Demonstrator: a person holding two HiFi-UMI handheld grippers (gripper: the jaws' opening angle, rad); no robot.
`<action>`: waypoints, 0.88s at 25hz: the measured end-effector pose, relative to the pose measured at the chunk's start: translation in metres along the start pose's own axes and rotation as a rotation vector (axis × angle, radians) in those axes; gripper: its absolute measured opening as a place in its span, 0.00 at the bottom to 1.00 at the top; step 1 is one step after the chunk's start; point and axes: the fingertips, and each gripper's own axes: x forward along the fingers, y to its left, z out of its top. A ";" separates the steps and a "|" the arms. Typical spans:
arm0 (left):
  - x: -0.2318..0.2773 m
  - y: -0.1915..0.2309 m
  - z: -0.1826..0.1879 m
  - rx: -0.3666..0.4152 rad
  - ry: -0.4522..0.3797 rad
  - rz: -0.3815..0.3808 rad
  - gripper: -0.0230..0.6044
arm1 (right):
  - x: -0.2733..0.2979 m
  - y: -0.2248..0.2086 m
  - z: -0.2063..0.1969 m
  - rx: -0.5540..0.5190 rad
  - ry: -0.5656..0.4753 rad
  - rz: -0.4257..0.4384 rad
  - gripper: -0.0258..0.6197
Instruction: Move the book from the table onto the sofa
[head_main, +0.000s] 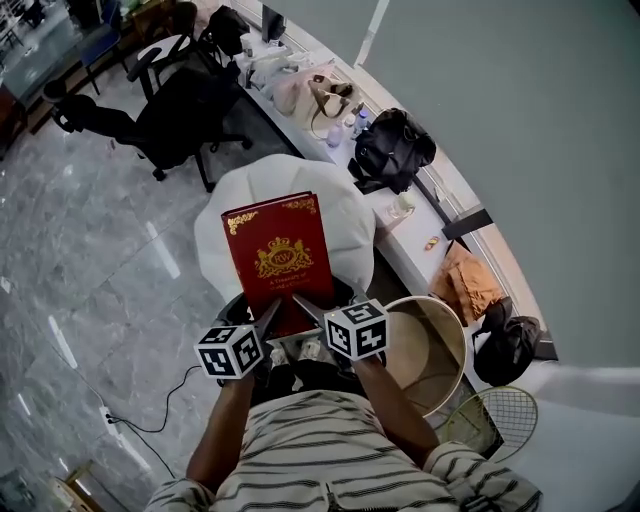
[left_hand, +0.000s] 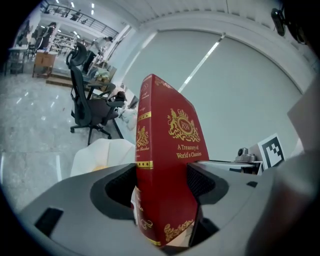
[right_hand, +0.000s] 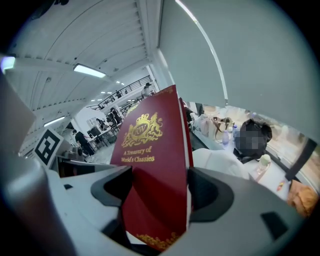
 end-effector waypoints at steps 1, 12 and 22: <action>0.006 0.001 -0.003 -0.002 0.009 0.004 0.55 | 0.003 -0.006 -0.003 0.002 0.007 0.000 0.61; 0.060 0.024 -0.050 -0.041 0.095 0.038 0.55 | 0.038 -0.054 -0.053 0.074 0.097 0.015 0.61; 0.097 0.059 -0.089 -0.091 0.134 0.058 0.55 | 0.079 -0.082 -0.096 0.096 0.151 0.020 0.61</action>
